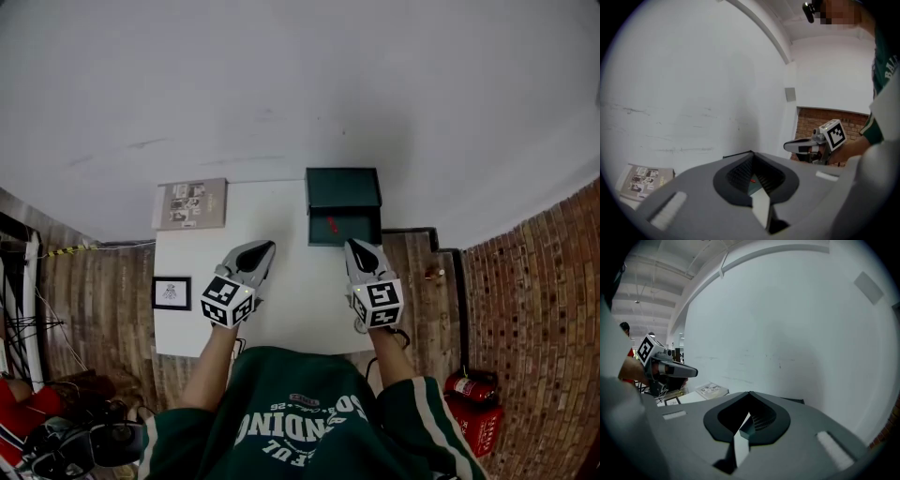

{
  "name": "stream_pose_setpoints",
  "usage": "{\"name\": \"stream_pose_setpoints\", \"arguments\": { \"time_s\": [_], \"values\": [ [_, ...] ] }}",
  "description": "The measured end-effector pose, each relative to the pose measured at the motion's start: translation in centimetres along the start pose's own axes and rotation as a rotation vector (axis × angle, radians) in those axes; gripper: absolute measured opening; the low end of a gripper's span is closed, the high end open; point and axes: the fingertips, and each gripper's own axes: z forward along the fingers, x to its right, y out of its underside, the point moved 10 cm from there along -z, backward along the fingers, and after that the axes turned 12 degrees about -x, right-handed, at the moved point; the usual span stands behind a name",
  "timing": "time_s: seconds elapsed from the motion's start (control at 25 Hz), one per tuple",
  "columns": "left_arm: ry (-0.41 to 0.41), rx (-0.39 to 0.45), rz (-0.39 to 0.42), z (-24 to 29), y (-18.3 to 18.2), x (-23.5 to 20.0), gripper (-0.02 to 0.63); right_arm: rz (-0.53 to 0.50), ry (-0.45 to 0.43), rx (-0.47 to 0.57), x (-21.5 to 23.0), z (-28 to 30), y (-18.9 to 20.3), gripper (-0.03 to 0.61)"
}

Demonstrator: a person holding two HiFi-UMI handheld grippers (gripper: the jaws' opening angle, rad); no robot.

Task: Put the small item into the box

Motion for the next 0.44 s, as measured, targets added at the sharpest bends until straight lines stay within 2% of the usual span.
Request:
{"name": "stream_pose_setpoints", "arguments": {
  "time_s": [0.44],
  "values": [
    [-0.002, -0.005, -0.005, -0.69, 0.36, 0.49, 0.052, 0.006, -0.009, 0.0, -0.87, -0.57, 0.21, 0.002]
  ]
}}
